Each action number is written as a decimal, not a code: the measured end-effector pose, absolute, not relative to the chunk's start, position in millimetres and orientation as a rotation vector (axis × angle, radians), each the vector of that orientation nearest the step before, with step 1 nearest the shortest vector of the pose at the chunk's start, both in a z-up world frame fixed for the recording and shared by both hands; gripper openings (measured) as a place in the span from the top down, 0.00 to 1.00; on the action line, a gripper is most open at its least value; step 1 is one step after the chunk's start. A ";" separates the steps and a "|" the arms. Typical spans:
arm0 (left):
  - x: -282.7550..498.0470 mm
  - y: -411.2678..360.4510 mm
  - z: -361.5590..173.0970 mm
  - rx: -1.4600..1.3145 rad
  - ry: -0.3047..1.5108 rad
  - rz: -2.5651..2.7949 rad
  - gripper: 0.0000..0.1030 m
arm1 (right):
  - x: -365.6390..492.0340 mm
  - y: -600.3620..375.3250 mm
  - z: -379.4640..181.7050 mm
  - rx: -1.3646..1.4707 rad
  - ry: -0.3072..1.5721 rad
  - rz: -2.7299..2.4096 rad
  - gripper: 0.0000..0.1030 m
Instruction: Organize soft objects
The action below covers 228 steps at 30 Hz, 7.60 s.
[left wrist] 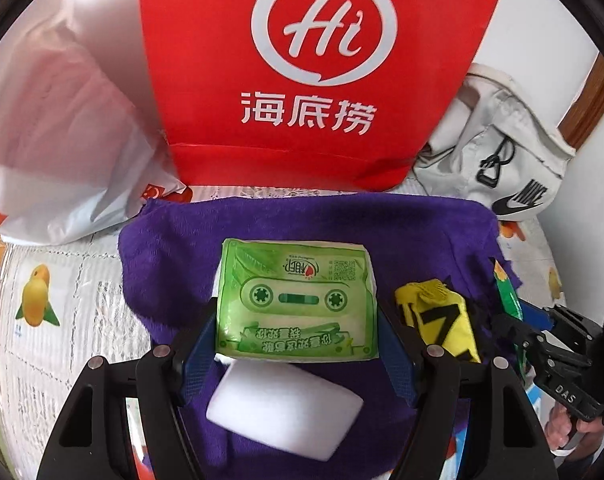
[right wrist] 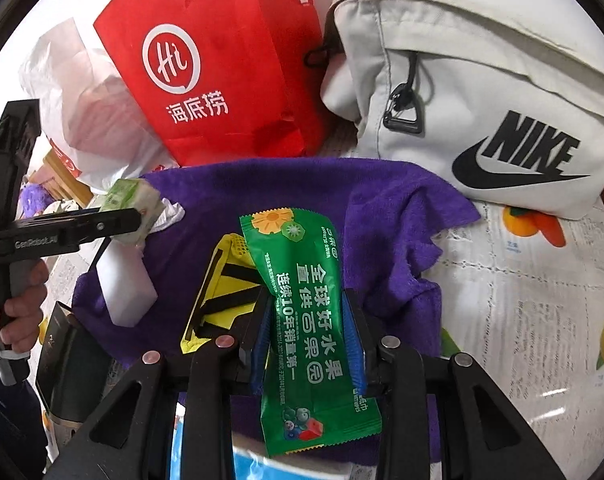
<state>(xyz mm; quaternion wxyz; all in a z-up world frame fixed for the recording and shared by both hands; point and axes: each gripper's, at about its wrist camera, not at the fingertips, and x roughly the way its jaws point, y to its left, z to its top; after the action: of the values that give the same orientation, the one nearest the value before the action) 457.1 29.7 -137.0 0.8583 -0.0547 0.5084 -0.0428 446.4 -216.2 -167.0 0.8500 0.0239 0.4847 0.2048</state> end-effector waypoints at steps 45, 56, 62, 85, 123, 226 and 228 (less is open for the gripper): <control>223.3 69.0 -77.6 -0.095 0.946 0.005 0.11 | 213.6 -197.8 -105.2 0.146 0.945 0.445 0.32; 161.6 109.8 -123.6 -0.147 0.999 0.053 0.11 | 159.5 -141.5 -147.0 0.057 0.970 0.493 0.23; 145.7 122.4 -147.5 -0.159 1.011 0.071 0.11 | 159.4 -113.1 -171.2 0.028 1.022 0.516 0.23; 136.6 135.5 -172.9 -0.229 1.076 0.065 0.11 | 159.4 -91.0 -189.3 -0.015 0.970 0.569 0.91; 139.0 -28.9 -191.2 -0.055 1.117 -0.189 0.11 | 99.4 -270.9 -164.6 0.142 0.865 0.316 0.93; 269.3 52.1 -70.4 -0.076 0.876 0.003 0.60 | 287.2 -211.6 -52.5 0.089 0.722 0.444 0.93; 277.7 53.7 -71.9 -0.076 0.878 0.006 0.60 | 296.5 -210.1 -54.5 0.084 0.722 0.443 0.93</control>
<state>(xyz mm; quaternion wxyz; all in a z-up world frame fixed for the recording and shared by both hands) 277.7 53.7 -71.9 0.9044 -0.0367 0.4251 0.0027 296.5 -210.1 -54.5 0.9107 0.0408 0.3504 0.2149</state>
